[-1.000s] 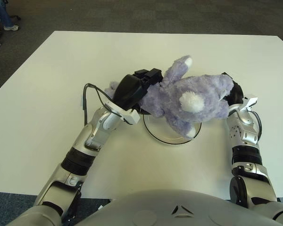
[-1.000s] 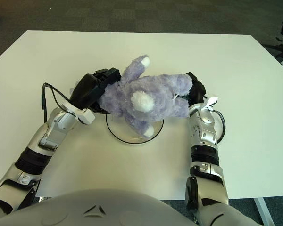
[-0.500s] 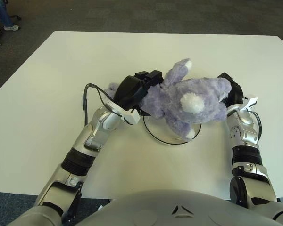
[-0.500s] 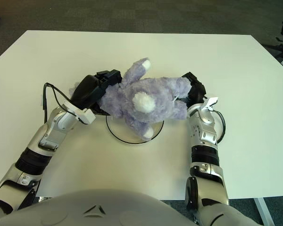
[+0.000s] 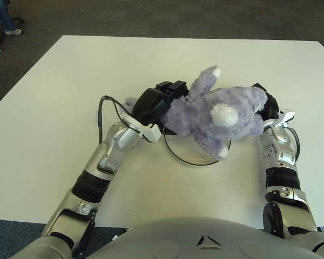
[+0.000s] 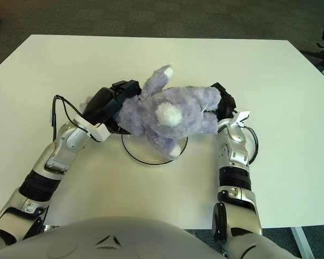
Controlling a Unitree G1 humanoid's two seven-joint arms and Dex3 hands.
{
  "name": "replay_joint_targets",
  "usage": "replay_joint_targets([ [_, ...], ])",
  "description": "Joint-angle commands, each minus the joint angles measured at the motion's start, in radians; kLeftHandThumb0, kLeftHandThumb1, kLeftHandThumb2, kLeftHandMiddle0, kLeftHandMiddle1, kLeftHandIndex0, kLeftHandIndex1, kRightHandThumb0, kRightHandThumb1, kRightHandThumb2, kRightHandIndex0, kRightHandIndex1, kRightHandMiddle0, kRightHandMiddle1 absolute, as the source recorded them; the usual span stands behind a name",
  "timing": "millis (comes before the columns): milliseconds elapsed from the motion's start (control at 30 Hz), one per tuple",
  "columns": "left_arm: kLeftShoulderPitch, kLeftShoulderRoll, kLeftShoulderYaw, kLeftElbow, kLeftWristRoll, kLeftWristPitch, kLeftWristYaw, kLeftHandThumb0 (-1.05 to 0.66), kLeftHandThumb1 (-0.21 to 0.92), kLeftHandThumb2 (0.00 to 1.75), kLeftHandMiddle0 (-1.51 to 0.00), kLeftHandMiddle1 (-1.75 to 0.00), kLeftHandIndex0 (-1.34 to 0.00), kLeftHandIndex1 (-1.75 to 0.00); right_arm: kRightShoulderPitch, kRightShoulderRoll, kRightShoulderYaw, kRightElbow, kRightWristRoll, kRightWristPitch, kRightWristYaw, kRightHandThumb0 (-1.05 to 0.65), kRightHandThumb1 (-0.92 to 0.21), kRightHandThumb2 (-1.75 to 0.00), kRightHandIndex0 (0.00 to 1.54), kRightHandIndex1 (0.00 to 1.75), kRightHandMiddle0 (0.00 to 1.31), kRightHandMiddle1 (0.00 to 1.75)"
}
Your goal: Put the doll into the plate.
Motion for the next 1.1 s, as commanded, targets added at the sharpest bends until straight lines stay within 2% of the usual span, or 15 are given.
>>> replay_joint_targets([
  [0, 0.003, 0.010, 0.007, -0.009, 0.009, -0.010, -0.005, 0.15, 0.45, 1.08, -0.46, -1.74, -0.08, -1.34, 0.048, 0.016, 0.011, 0.040, -0.005, 0.049, -0.003, -0.45, -0.43, -1.17, 1.13, 1.75, 0.52, 1.75],
  [33, 0.003, 0.012, 0.006, -0.009, 0.012, -0.010, -0.006, -0.17, 0.50, 0.93, -0.42, -1.75, -0.06, -1.29, 0.048, 0.016, 0.011, 0.040, -0.006, 0.048, -0.003, -0.45, -0.43, -1.17, 1.13, 1.75, 0.52, 1.75],
  [100, 0.003, 0.014, 0.005, -0.010, 0.014, -0.010, -0.008, -0.45, 0.56, 0.76, -0.36, -1.75, -0.03, -1.20, 0.048, 0.015, 0.012, 0.040, -0.007, 0.048, -0.002, -0.45, -0.43, -1.17, 1.13, 1.75, 0.52, 1.75],
  [200, 0.004, 0.015, 0.002, -0.012, 0.015, -0.009, -0.012, -0.68, 0.63, 0.62, -0.29, -1.75, -0.01, -1.07, 0.048, 0.014, 0.013, 0.041, -0.008, 0.047, -0.003, -0.45, -0.43, -1.17, 1.13, 1.75, 0.52, 1.75],
  [300, 0.004, 0.019, -0.001, -0.019, 0.014, -0.001, -0.027, -0.74, 0.67, 0.57, -0.26, -1.65, 0.00, -1.01, 0.047, 0.013, 0.013, 0.041, -0.008, 0.048, -0.002, -0.45, -0.43, -1.17, 1.13, 1.75, 0.53, 1.75],
  [467, 0.004, 0.024, -0.003, -0.035, 0.011, 0.019, -0.063, -0.82, 0.78, 0.44, -0.26, -1.24, 0.00, -0.87, 0.046, 0.012, 0.012, 0.043, -0.008, 0.048, -0.001, -0.45, -0.43, -1.18, 1.14, 1.75, 0.53, 1.75],
  [700, 0.008, 0.028, -0.002, -0.063, 0.000, 0.058, -0.125, -0.86, 0.86, 0.33, -0.27, -0.89, 0.00, -0.74, 0.046, 0.013, 0.011, 0.043, -0.005, 0.046, 0.000, -0.45, -0.42, -1.18, 1.14, 1.75, 0.53, 1.75],
  [1067, 0.013, 0.030, -0.002, -0.094, 0.011, 0.084, -0.156, -0.88, 0.90, 0.25, -0.24, -0.71, 0.00, -0.66, 0.048, 0.012, 0.012, 0.033, -0.009, 0.061, -0.010, -0.45, -0.42, -1.18, 1.15, 1.75, 0.53, 1.75],
])
